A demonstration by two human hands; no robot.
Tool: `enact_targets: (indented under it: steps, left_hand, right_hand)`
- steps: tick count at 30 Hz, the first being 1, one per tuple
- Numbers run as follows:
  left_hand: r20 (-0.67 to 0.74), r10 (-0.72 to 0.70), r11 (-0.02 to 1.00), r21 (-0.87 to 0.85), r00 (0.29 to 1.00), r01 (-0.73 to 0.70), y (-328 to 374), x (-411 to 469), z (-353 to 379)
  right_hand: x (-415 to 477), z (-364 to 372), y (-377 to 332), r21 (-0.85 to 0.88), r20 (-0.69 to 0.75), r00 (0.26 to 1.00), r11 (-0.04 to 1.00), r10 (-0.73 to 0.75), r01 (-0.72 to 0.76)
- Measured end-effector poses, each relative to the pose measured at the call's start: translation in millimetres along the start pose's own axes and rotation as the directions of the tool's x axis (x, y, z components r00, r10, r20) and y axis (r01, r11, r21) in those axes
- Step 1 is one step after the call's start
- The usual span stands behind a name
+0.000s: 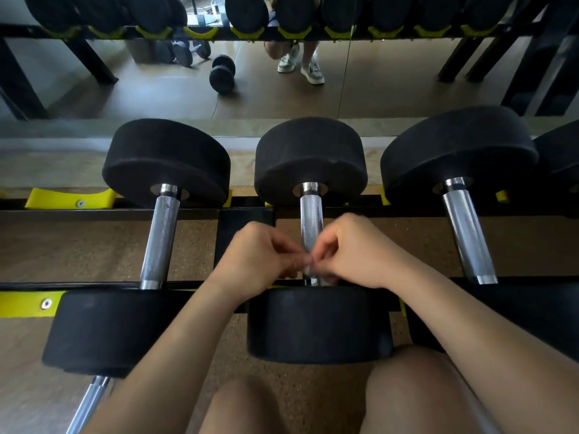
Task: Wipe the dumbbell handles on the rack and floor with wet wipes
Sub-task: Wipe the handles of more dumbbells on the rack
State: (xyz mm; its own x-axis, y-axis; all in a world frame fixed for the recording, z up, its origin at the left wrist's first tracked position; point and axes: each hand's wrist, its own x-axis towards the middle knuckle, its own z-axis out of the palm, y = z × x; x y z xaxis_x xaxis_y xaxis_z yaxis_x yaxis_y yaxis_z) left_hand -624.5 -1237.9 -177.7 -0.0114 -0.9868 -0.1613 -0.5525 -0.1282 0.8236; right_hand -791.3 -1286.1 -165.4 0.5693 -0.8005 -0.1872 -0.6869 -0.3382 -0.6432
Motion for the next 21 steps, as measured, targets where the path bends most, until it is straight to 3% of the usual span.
enact_targets:
  steps: [4,7,9,11,13,15,17,19,21]
  left_hand:
    - [0.178,-0.178,0.983,0.076,0.968,0.167,12.1,-2.0,-2.7]
    - [0.237,-0.306,0.944,0.197,0.922,0.263,26.1,-6.1,-6.1]
    - [0.219,-0.330,0.937,0.191,0.918,0.292,39.1,-15.7,-11.6]
    - [0.140,-0.338,0.941,0.045,0.931,0.335,59.5,-36.3,-21.9]
    - [0.062,-0.375,0.903,-0.199,0.925,0.380,79.6,-57.9,-35.8]
    - [0.044,-0.429,0.797,-0.452,0.902,0.401,105.2,-81.3,-51.8]
    - [0.056,-0.423,0.708,-0.603,0.904,0.369,142.9,-105.8,-71.2]
    - [0.000,-0.388,0.707,-0.642,0.922,0.297,185.2,-130.5,-89.0]
    - [-0.103,-0.398,0.746,-0.614,0.911,0.257,228.5,-154.0,-110.2]
  right_hand:
    - [6.2,-8.7,-10.2,-0.145,0.225,0.969,0.987,0.098,-0.066]
    - [19.8,-13.7,-21.0,-0.263,0.405,0.887,0.958,0.220,-0.117]
    - [22.2,-24.7,-25.5,-0.285,0.485,0.818,0.940,0.309,-0.186]
    - [13.2,-41.1,-32.8,-0.190,0.567,0.758,0.947,0.322,-0.260]
    - [-4.3,-62.8,-47.1,0.101,0.606,0.747,0.905,0.274,-0.413]
    - [-27.6,-85.5,-72.2,0.438,0.557,0.789,0.716,0.258,-0.543]
    - [-53.4,-110.0,-109.1,0.665,0.515,0.811,0.469,0.276,-0.582]
    - [-81.4,-134.9,-154.7,0.781,0.515,0.807,0.230,0.289,-0.581]
    - [-109.0,-160.8,-203.2,0.822,0.525,0.794,0.058,0.308,-0.566]
